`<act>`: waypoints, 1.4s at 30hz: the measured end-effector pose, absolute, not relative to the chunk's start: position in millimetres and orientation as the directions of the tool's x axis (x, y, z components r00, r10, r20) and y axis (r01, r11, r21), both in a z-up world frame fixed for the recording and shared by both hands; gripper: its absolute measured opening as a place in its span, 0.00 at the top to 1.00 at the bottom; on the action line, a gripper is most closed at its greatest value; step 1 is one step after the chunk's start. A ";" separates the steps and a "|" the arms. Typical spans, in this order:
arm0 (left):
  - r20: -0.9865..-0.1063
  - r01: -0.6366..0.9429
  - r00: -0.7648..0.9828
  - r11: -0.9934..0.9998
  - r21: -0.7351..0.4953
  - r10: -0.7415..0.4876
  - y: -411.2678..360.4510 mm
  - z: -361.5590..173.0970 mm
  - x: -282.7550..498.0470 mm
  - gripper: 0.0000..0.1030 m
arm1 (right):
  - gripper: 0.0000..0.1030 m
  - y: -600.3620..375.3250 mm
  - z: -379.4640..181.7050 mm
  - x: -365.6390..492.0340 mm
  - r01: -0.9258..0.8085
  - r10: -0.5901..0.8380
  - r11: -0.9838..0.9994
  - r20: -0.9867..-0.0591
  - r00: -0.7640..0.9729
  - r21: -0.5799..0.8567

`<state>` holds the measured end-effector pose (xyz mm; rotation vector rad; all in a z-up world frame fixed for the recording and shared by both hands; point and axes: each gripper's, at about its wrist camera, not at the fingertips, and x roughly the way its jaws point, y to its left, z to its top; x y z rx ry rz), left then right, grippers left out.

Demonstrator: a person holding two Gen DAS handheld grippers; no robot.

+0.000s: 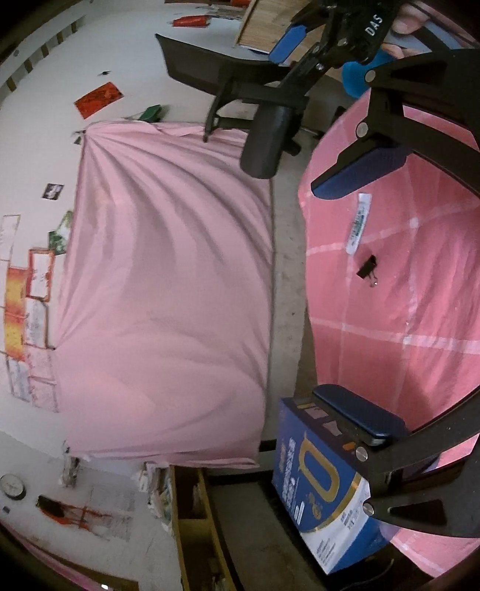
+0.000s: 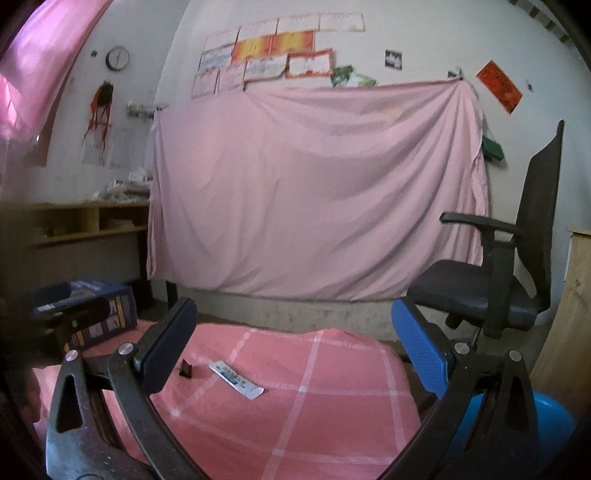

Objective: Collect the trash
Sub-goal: 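Move both tools back over the table toward the binder clip and sachet, then grasp the black binder clip with the left tool while the right tool grasps the white sachet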

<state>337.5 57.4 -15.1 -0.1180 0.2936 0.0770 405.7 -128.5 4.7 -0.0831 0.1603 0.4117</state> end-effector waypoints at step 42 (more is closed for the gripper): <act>-0.695 -0.012 0.677 0.940 -0.341 -0.243 80.0 -63.5 465.5 0.78 | 0.27 -50.3 -88.5 527.4 -0.593 0.386 0.803 -0.808 0.446 0.056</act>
